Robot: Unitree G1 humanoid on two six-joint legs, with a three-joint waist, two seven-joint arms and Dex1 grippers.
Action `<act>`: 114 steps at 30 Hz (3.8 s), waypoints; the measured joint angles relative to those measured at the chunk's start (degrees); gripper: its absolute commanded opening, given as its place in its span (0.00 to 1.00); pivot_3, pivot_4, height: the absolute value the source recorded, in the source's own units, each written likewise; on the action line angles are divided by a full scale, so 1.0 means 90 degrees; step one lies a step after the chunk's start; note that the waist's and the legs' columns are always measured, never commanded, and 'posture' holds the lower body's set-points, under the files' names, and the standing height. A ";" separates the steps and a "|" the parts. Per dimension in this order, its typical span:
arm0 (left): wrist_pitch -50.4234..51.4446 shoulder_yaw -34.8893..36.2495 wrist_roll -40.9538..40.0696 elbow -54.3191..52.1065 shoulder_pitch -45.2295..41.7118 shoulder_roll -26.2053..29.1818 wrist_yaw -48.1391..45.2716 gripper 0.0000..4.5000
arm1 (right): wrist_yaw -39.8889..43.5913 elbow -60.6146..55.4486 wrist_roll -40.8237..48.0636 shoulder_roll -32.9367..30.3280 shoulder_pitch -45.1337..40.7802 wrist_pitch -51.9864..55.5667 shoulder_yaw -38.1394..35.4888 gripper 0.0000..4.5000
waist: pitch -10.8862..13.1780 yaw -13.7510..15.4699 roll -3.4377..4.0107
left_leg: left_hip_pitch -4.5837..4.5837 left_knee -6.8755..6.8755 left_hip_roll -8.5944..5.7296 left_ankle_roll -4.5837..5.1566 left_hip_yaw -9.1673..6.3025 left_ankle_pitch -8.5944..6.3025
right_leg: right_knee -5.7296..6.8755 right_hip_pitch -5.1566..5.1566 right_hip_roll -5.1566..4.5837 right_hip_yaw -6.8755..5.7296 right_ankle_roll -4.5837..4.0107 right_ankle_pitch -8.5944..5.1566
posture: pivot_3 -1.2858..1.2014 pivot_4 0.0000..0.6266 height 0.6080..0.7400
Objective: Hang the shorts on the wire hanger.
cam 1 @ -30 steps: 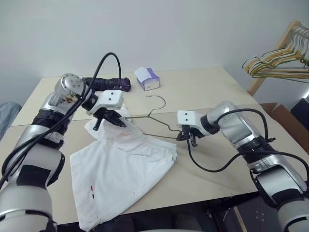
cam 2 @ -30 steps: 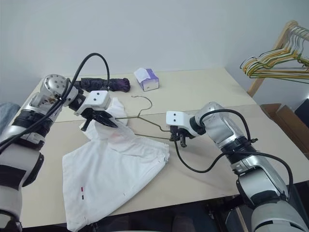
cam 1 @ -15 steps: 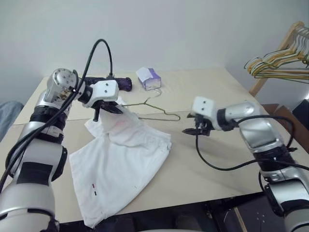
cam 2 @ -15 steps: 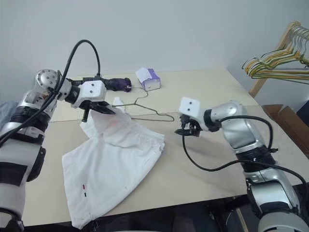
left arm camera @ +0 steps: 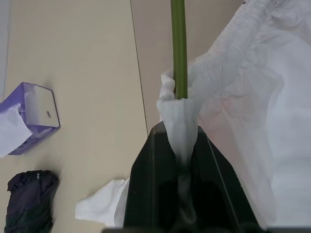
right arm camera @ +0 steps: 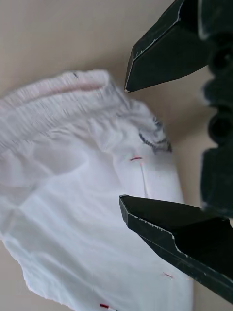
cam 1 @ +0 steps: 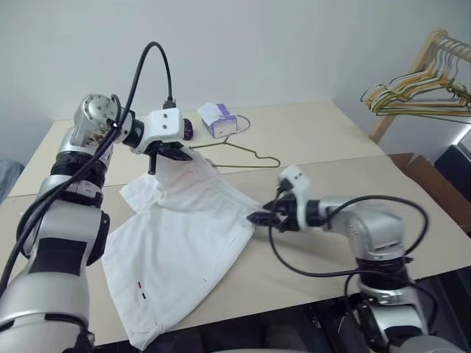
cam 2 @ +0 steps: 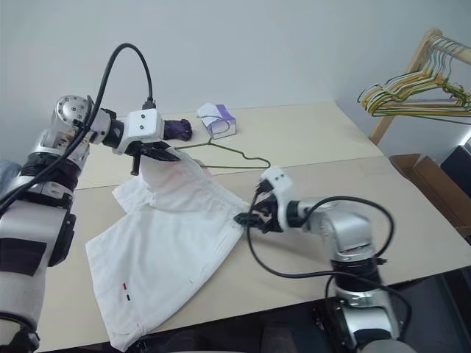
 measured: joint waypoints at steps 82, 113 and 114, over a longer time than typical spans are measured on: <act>0.0183 0.0514 -0.0385 -0.1433 0.0954 0.0369 -0.0563 0.00 | 0.1148 0.0183 -0.0670 -0.2964 -0.2639 -0.3216 0.2462 0.61 | 0.0001 0.0028 0.0001 | -0.0009 0.0007 0.0001 0.0012 -0.0001 -0.0007 | -0.0007 -0.0006 0.0000 0.0000 0.0004 0.0000 | 0.50 0.00 1.00; 0.0063 0.0915 -0.0665 -0.1760 0.1159 0.0323 -0.0548 0.15 | 0.2486 0.1611 -0.0615 -0.2632 -0.2527 -0.4028 0.2096 0.00 | 0.0001 0.0026 0.0001 | -0.0007 0.0010 0.0001 0.0011 0.0000 -0.0007 | -0.0005 -0.0004 0.0000 0.0000 0.0004 0.0001 | 0.50 0.00 1.00; 0.0074 0.0986 -0.0694 -0.1666 0.1158 0.0262 -0.0464 0.19 | 0.2482 0.1613 -0.0619 -0.2632 -0.2524 -0.4026 0.2095 0.00 | 0.0001 0.0025 0.0001 | -0.0006 0.0011 0.0001 0.0011 0.0000 -0.0006 | -0.0005 -0.0003 0.0000 0.0000 0.0004 0.0001 | 0.50 0.00 1.00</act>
